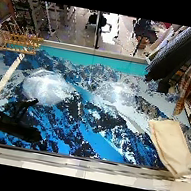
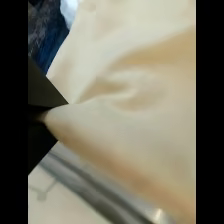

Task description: Fold the clothes and pants, and hang the long-sleeved shirts on hangers.

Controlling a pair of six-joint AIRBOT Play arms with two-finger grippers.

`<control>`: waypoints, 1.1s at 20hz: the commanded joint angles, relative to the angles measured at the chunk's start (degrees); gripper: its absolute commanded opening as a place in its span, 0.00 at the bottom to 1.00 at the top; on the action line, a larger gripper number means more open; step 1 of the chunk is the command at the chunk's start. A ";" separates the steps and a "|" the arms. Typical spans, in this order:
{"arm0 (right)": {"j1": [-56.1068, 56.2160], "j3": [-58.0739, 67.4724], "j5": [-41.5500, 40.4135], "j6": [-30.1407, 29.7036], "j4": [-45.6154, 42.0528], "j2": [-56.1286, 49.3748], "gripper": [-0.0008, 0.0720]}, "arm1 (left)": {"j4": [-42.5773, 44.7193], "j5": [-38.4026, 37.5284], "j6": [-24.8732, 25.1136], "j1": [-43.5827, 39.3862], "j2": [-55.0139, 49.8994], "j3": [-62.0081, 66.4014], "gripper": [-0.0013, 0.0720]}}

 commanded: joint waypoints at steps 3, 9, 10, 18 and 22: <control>-0.09 -0.37 1.25 1.53 -15.34 0.39 0.70 | 0.00 0.37 -0.79 0.28 1.14 2.91 0.02; 17.29 12.90 4.98 -7.06 8.41 0.85 0.69 | 18.88 -0.42 -5.35 0.28 0.04 13.38 0.02; 24.11 13.05 4.63 -11.43 12.24 0.85 0.68 | 27.15 -0.20 -8.37 0.28 -0.79 15.61 0.02; 69.81 13.05 -18.25 -9.05 -14.47 0.15 0.21 | 47.91 17.16 -14.08 0.26 -3.15 20.28 0.02; 70.49 13.07 -26.62 -8.70 -15.80 0.44 0.04 | 47.91 19.41 -14.08 0.26 -3.19 20.22 0.02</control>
